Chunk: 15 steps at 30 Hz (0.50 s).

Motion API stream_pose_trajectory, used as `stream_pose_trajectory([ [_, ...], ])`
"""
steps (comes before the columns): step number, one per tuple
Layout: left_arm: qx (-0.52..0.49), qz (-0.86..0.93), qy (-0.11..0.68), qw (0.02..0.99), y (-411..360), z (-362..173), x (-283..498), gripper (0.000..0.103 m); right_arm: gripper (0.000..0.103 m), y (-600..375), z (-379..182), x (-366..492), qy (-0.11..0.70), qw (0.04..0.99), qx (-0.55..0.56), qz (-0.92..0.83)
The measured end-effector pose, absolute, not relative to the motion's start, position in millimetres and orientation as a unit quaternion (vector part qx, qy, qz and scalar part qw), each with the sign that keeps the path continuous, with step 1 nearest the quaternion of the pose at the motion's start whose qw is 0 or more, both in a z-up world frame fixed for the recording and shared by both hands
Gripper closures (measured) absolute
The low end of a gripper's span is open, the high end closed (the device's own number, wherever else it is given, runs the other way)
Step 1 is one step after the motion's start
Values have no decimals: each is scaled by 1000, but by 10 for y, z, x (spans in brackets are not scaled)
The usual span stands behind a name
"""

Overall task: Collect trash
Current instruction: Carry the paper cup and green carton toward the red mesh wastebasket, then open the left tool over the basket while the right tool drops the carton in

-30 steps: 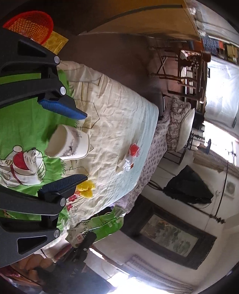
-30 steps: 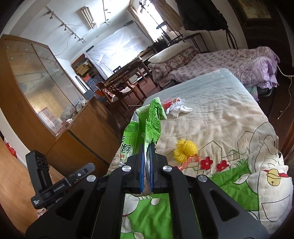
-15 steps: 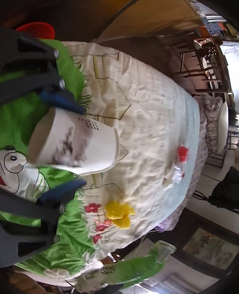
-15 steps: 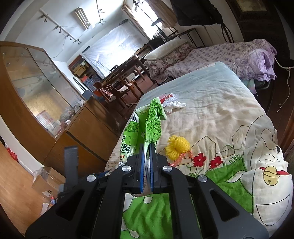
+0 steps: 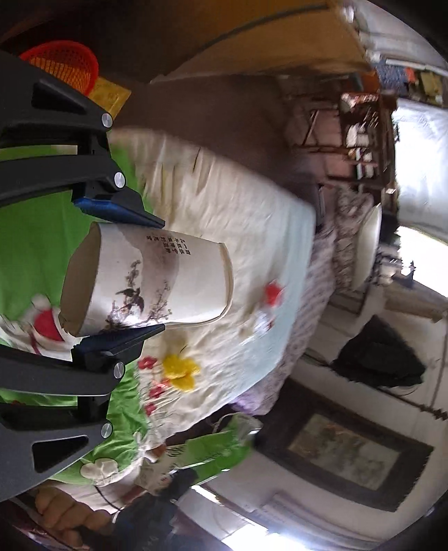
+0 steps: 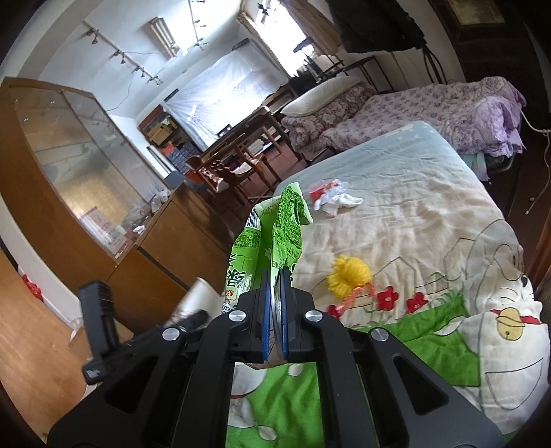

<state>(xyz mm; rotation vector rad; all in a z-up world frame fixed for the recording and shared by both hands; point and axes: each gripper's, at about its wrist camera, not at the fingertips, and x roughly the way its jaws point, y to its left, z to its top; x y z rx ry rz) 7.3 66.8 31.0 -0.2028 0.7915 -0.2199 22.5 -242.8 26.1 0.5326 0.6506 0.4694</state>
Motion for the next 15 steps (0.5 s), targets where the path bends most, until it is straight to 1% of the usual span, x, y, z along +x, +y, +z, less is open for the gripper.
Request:
stream_pose_trajectory([
  [4, -85, -57, 358, 928, 1046, 496, -179, 50, 97, -2213, 352, 172, 316, 883, 241, 250],
  [7, -82, -26, 353, 931, 1335, 506, -375, 50, 97, -2002, 408, 123, 322, 878, 228, 270],
  [11, -81, 12, 362, 928, 1702, 347, -592, 50, 97, -1693, 437, 83, 336, 869, 210, 298],
  [15, -96, 45, 378, 920, 2097, 45, -783, 50, 97, -1265, 413, 56, 359, 855, 182, 327],
])
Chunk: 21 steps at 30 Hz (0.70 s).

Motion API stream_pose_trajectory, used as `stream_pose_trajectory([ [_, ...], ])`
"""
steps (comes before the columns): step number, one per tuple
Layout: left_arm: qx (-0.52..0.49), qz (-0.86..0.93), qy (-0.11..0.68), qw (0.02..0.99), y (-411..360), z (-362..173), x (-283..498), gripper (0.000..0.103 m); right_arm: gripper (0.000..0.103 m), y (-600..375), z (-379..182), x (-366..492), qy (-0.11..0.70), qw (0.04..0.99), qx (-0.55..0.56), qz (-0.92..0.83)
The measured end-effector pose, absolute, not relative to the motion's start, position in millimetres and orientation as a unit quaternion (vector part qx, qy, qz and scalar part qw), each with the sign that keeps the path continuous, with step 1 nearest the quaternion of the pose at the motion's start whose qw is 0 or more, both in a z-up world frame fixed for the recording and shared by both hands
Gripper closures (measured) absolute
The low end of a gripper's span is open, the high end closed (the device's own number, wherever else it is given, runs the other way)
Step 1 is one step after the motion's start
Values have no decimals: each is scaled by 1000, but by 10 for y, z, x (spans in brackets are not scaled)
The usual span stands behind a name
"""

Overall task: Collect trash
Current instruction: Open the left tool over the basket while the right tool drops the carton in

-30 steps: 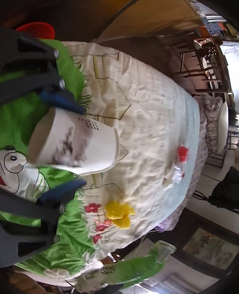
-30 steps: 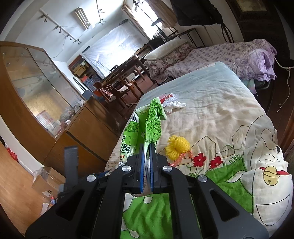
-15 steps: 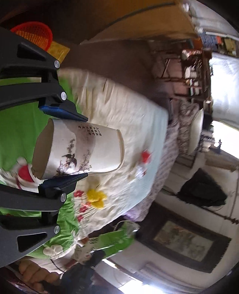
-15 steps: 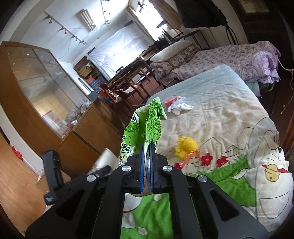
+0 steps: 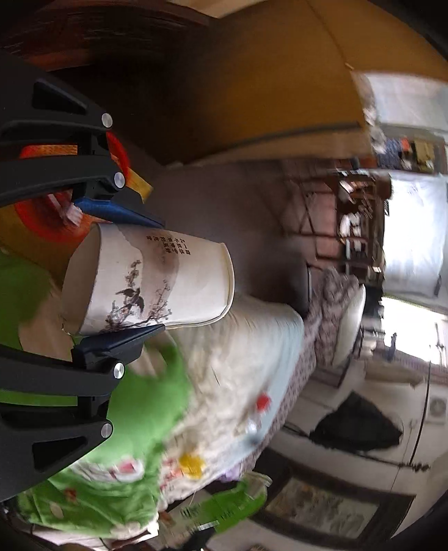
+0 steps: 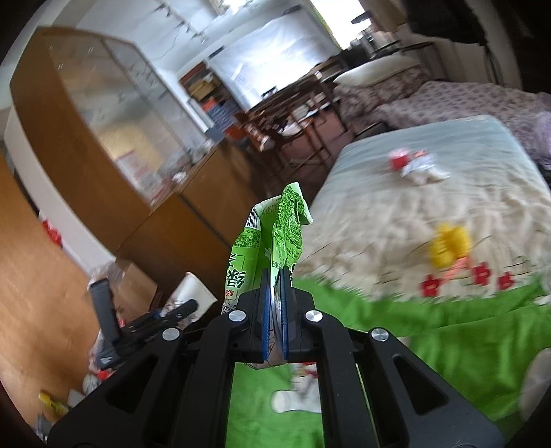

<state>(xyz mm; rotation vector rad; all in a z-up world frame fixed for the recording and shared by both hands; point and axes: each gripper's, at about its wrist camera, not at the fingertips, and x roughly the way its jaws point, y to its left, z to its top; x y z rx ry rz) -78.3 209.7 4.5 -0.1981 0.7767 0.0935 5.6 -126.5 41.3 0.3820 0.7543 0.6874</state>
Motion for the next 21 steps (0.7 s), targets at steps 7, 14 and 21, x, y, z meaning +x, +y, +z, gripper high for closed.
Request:
stream_pose_trajectory([
  [7, -100, 114, 419, 895, 2653, -556, -957, 48, 97, -495, 279, 19, 398, 831, 126, 366],
  [14, -115, 162, 438, 876, 3038, -936, -1121, 28, 97, 195, 102, 41, 435, 806, 76, 394],
  [21, -116, 209, 430, 871, 3252, -1009, -1301, 13, 97, 745, -117, 56, 464, 783, 37, 413],
])
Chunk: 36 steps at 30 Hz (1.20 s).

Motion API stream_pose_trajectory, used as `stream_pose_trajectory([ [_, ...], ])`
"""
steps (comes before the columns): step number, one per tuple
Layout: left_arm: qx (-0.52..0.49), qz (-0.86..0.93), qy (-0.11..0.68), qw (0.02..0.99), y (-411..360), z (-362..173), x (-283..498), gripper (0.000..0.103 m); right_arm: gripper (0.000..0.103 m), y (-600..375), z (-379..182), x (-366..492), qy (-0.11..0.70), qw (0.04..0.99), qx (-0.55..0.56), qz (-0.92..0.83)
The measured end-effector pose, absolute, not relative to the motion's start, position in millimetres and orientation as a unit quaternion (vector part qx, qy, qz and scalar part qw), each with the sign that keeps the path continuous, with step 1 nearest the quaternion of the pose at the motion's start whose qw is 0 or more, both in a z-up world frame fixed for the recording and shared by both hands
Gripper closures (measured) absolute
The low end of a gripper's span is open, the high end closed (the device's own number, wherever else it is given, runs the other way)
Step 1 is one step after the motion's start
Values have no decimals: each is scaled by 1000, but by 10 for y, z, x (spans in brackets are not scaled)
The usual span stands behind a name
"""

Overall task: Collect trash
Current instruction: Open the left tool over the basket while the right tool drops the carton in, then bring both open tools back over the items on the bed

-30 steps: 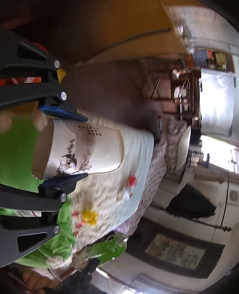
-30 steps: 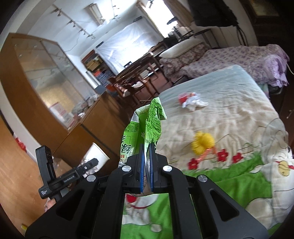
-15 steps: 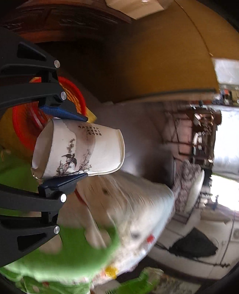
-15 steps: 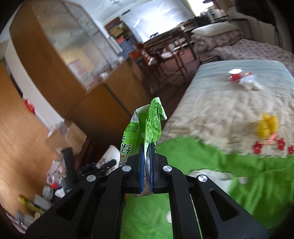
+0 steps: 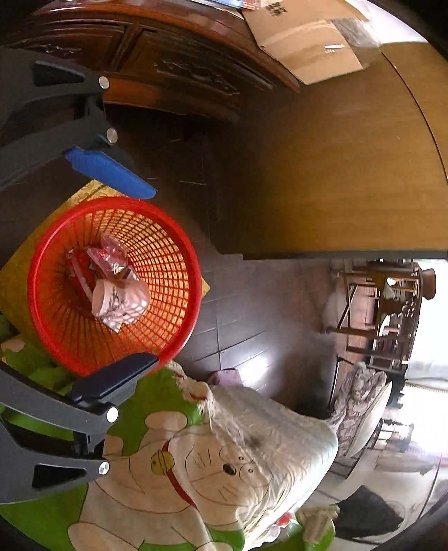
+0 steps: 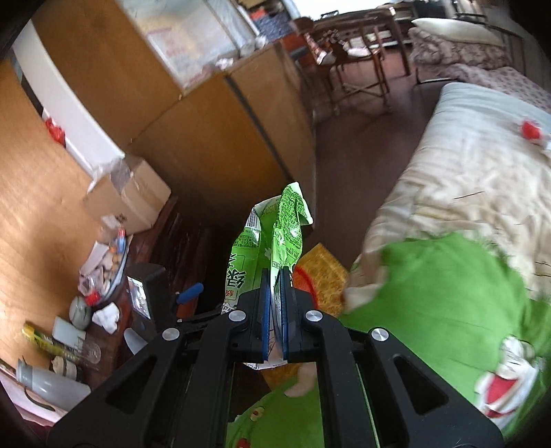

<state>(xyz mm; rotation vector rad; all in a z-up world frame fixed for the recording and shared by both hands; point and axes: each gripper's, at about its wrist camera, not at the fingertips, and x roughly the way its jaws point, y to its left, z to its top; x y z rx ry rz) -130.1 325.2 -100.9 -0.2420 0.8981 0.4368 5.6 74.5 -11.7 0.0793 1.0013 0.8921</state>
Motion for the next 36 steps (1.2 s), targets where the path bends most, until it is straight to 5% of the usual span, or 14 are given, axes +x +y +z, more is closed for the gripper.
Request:
stream_pose_trajectory([
  [15, -125, 236, 435, 860, 3366, -1230, -1435, 10, 97, 1657, -503, 72, 497, 747, -31, 441],
  [18, -125, 240, 438, 857, 3390, -1267, -1456, 10, 91, 1795, -561, 100, 497, 743, -42, 447],
  [21, -126, 243, 441, 855, 3414, -1288, -1475, 9, 70, 1832, -576, 100, 492, 748, -42, 443],
  [36, -108, 247, 413, 870, 3307, -839, -1490, 7, 31, 1005, -17, 134, 404, 822, 12, 401],
])
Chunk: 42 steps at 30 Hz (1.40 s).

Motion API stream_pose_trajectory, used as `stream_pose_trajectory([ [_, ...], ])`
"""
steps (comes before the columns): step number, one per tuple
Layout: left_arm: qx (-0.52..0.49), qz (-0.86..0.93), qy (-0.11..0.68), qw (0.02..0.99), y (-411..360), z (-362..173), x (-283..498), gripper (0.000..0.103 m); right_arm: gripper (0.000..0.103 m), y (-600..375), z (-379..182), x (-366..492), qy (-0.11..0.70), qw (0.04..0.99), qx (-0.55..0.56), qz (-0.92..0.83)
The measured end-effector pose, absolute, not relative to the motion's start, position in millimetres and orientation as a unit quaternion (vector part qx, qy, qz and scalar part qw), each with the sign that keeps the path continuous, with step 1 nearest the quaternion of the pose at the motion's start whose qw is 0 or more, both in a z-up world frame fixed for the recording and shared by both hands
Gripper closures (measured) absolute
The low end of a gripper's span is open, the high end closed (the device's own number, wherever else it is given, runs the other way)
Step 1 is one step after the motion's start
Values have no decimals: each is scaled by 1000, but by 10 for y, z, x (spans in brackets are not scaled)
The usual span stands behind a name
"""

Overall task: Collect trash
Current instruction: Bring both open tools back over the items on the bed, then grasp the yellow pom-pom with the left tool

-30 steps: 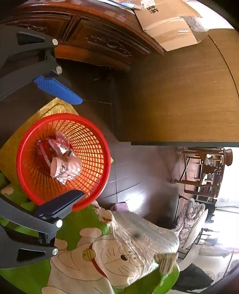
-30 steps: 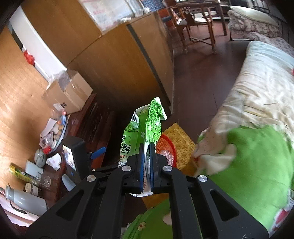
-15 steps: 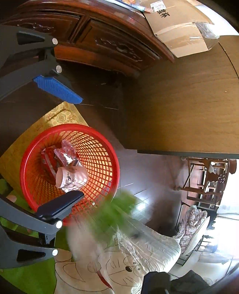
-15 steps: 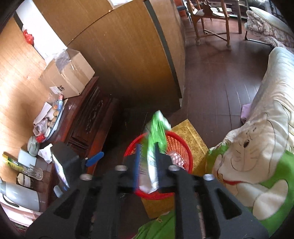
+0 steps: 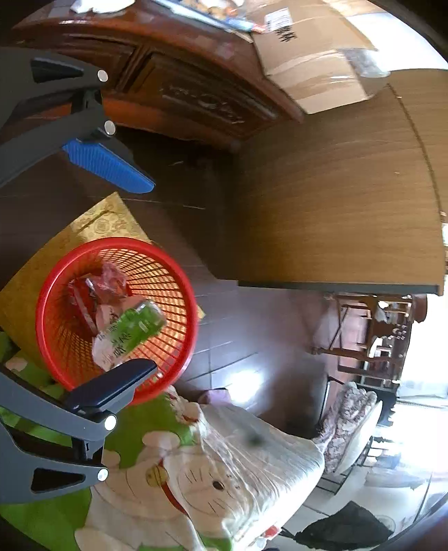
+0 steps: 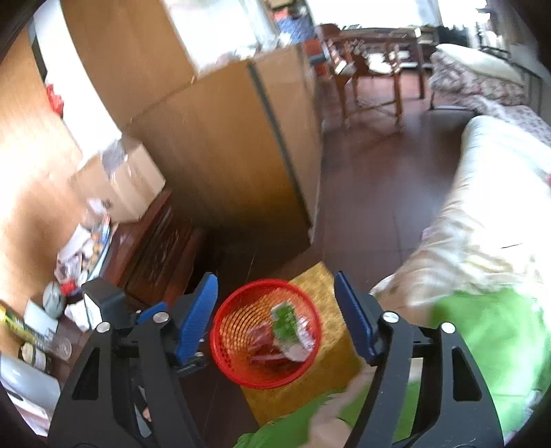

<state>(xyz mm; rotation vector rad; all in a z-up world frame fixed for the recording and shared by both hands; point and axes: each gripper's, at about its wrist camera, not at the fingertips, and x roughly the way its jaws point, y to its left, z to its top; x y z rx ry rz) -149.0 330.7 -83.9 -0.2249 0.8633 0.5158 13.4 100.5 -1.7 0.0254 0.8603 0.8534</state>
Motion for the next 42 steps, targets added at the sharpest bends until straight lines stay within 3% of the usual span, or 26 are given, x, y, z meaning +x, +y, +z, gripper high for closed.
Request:
stream_pose_trajectory([
  [9, -54, 208, 384, 898, 2758, -288, -1346, 6, 27, -36, 243, 176, 363, 860, 82, 350],
  [15, -22, 159, 372, 914, 2214, 24, -1137, 6, 7, -827, 301, 162, 313, 897, 113, 290],
  [32, 67, -68, 391, 915, 193, 195, 166, 6, 7, -2892, -33, 635, 304, 922, 225, 78],
  [42, 130, -211, 447, 859, -1251, -309, 957, 6, 7, -3290, -264, 866, 289, 908, 297, 65],
])
